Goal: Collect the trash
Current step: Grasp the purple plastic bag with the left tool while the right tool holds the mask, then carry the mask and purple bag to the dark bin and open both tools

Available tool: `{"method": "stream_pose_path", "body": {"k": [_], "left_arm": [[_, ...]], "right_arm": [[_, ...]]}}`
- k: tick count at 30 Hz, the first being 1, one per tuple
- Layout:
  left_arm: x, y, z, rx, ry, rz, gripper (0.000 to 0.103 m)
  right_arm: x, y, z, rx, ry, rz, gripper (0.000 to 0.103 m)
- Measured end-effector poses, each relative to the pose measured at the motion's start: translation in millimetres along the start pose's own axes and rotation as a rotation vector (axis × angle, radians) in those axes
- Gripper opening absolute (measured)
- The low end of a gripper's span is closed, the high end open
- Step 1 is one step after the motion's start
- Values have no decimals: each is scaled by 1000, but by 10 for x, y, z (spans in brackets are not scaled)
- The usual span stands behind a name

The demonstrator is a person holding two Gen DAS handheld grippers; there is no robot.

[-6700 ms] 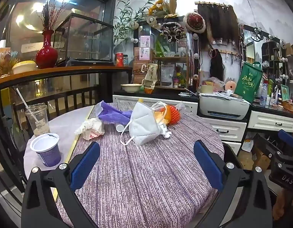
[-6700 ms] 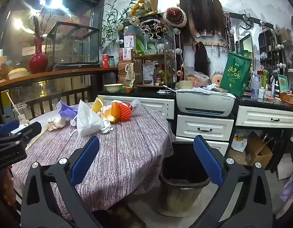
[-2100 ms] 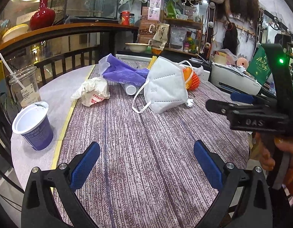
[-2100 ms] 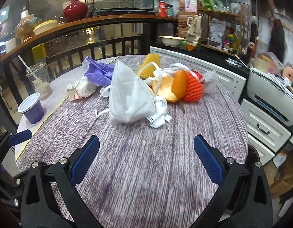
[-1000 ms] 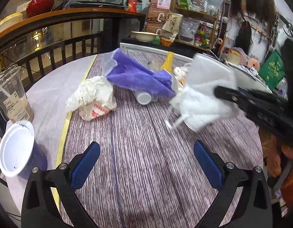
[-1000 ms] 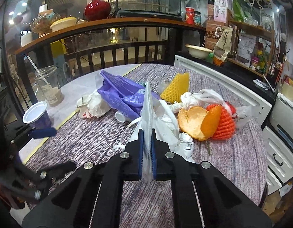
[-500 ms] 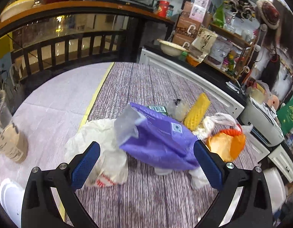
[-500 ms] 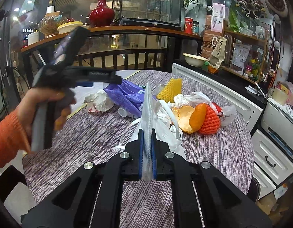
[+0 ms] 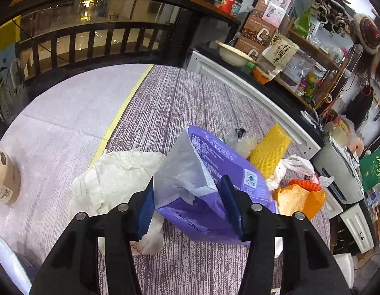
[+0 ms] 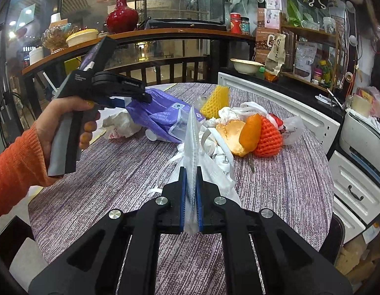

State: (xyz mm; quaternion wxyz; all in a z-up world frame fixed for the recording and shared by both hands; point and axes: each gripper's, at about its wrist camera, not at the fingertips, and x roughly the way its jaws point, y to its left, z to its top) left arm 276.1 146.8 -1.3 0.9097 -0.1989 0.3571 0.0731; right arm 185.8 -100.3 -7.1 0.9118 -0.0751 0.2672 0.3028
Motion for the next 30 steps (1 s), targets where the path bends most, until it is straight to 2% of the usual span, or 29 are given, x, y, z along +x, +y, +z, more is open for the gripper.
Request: {"method": "stream_pose_path", "body": {"k": [2, 6, 9, 13, 20, 27, 30], "left_arm": [[-71, -34, 2, 19, -22, 4, 46], [-268, -99, -1, 62, -77, 10, 34], [-436, -120, -18, 71, -115, -12, 32], [-615, -157, -65, 94, -152, -21, 30], [-1051, -288, -181, 149, -289, -18, 29], [-1316, -435, -289, 166, -334, -75, 29], [-1397, -573, -354, 188, -342, -114, 29]], "right_arm": [[2, -8, -5, 5, -1, 0, 8], [-6, -18, -16, 17, -5, 6, 8], [-47, -13, -22, 19, -15, 9, 8], [-119, -2, -6, 20, -32, 21, 8], [-314, 10, -9, 18, -80, 35, 8], [-588, -172, -3, 66, -162, 3, 8], [-733, -351, -25, 100, -196, -40, 8]]}}
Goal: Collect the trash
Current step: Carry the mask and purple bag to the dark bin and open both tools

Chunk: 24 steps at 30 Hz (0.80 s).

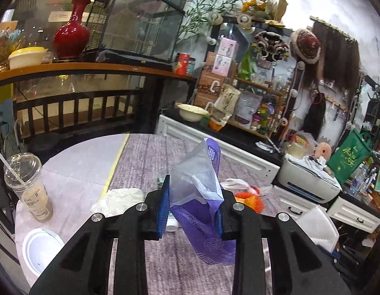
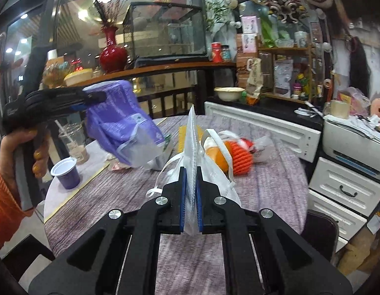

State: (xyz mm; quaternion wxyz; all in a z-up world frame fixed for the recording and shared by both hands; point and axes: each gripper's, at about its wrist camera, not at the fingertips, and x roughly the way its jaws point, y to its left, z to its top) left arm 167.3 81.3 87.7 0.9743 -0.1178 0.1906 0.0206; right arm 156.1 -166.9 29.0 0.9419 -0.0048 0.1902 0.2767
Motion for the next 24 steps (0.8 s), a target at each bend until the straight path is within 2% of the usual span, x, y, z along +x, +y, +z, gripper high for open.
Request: {"method": "stream_pose_path", "body": {"k": [6, 11, 16, 18, 24], "left_arm": [[-44, -370, -71, 31, 4, -87, 29], [18, -803, -171, 73, 31, -167, 29], [106, -1231, -286, 110, 58, -245, 29], [137, -1373, -336, 123, 69, -271, 29], [300, -1781, -528, 175, 117, -330, 29]], "right_arm": [[-199, -471, -49, 65, -15, -122, 8], [-358, -1082, -257, 163, 19, -268, 8], [-302, -1740, -650, 289, 126, -384, 8], [-179, -1956, -843, 330, 195, -416, 8], [170, -2450, -1396, 475, 326, -438, 8]]}}
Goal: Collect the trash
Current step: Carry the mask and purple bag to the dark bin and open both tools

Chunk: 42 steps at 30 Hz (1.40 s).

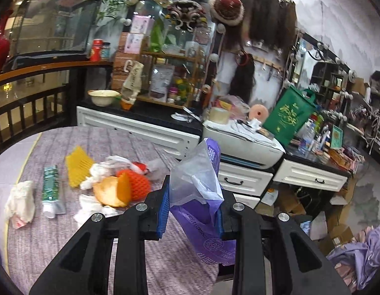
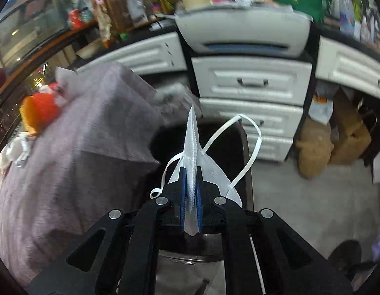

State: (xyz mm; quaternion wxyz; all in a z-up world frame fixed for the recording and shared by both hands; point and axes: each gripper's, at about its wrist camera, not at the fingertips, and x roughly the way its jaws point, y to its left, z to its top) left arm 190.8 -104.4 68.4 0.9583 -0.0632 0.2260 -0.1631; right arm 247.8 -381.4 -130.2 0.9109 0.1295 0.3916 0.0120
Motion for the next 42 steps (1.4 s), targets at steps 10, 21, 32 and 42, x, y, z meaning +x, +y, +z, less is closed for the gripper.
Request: {"method": "stream_pose_path", "body": {"k": [10, 21, 32, 42], "left_arm": [[492, -331, -223, 32, 117, -64, 29], [1007, -870, -518, 169, 204, -78, 29], [1696, -1293, -1116, 369, 324, 3, 29], [2118, -1455, -1565, 550, 376, 101, 32]], "right_arm": [[759, -153, -275, 87, 162, 29, 40], [206, -827, -351, 214, 24, -64, 67], [-172, -1417, -585, 303, -9, -133, 67], [-156, -1444, -656, 321, -3, -121, 67]]}}
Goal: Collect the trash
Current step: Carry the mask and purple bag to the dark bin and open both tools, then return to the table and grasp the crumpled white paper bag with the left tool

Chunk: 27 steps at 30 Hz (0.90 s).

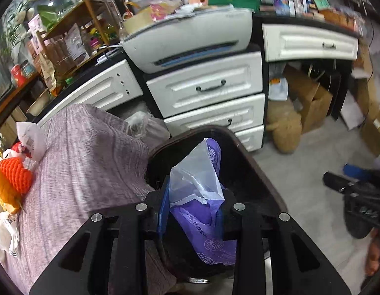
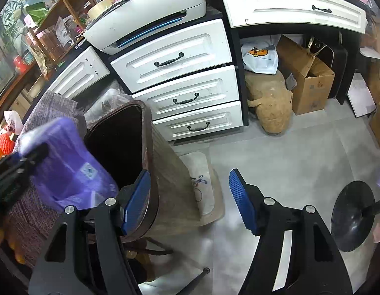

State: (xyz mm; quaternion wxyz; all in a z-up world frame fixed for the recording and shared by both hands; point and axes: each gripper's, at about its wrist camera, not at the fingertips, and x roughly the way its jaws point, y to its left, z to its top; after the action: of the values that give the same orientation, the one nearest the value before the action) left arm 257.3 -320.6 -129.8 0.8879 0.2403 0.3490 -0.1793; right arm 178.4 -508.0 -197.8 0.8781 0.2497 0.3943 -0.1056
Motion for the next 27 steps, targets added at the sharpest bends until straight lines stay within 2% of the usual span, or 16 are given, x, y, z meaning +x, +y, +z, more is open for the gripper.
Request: {"method": "stream_pose_path", "body": {"k": [1, 2, 4, 5, 6, 10, 13, 18, 25, 27], "left_arm": [[56, -26, -23, 12, 9, 10, 32], [95, -54, -39, 18, 17, 19, 37], [177, -105, -67, 35, 45, 32, 55], [252, -147, -86, 50, 72, 41, 74], [289, -164, -100, 58, 87, 48, 84], [363, -275, -177, 95, 141, 28, 86], [264, -334, -215, 119, 127, 4, 87], [-57, -290, -196, 39, 102, -96, 89], [-704, -139, -157, -40, -18, -207, 94], [-915, -32, -173, -66, -63, -236, 97]], "right_arm": [[3, 4, -2, -2, 1, 1, 67], [6, 10, -3, -2, 2, 2, 67], [10, 9, -5, 0, 4, 1, 67], [7, 5, -8, 1, 4, 1, 67], [1, 0, -6, 5, 4, 3, 67], [-40, -18, 9, 12, -6, 3, 67], [-78, -50, 23, 11, -19, -9, 67], [-123, -111, 72, 35, -32, -10, 68], [-240, 60, 116, 9, -45, 22, 68], [-301, 188, 127, -13, -55, 47, 75]]}}
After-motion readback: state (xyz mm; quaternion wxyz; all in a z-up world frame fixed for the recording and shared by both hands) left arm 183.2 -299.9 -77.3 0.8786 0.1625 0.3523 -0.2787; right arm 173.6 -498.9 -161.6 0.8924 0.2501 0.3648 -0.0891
